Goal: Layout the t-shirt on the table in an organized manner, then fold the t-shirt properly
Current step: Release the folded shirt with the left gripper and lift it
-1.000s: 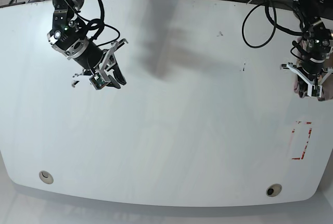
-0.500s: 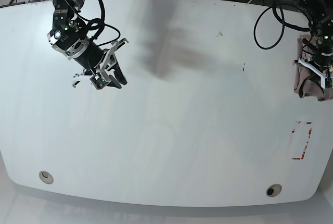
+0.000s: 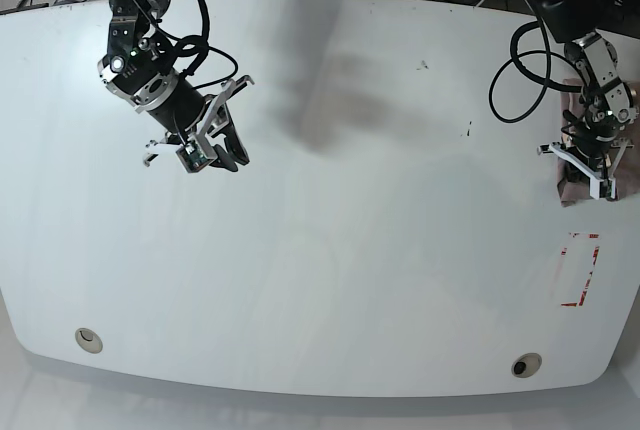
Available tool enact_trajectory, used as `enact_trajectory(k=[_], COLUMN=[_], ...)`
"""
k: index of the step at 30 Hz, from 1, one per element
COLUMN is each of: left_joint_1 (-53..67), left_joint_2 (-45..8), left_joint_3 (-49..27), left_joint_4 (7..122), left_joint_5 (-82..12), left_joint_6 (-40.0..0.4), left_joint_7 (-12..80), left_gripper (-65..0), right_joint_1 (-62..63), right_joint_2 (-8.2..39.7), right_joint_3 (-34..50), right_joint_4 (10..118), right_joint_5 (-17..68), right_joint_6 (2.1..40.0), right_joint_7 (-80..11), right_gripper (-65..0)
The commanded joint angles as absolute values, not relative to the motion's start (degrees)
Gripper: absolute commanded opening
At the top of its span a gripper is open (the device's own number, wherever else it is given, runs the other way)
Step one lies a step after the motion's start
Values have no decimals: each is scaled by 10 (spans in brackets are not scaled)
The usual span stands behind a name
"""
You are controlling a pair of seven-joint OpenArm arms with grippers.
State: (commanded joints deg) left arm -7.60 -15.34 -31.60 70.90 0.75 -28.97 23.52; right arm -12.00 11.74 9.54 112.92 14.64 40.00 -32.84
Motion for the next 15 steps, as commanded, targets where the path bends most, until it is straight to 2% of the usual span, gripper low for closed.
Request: enact_trajectory(k=[8, 15], left_joint_1=[-37, 22], left_joint_2=[-153, -153], left_joint_3=[-316, -315], left_joint_4=[828, 926], left_joint_5=[7, 6], left_joint_6=[-290, -291], left_joint_7=[257, 257], left_gripper=[-647, -647], right_joint_1=[-129, -130], right_joint_2=[117, 92], right_joint_3=[95, 97], right_joint_4=[1143, 1149], right_joint_5=[146, 140], right_joint_6=[400, 400], right_joint_7=[-328, -328], right_gripper=[-563, -563])
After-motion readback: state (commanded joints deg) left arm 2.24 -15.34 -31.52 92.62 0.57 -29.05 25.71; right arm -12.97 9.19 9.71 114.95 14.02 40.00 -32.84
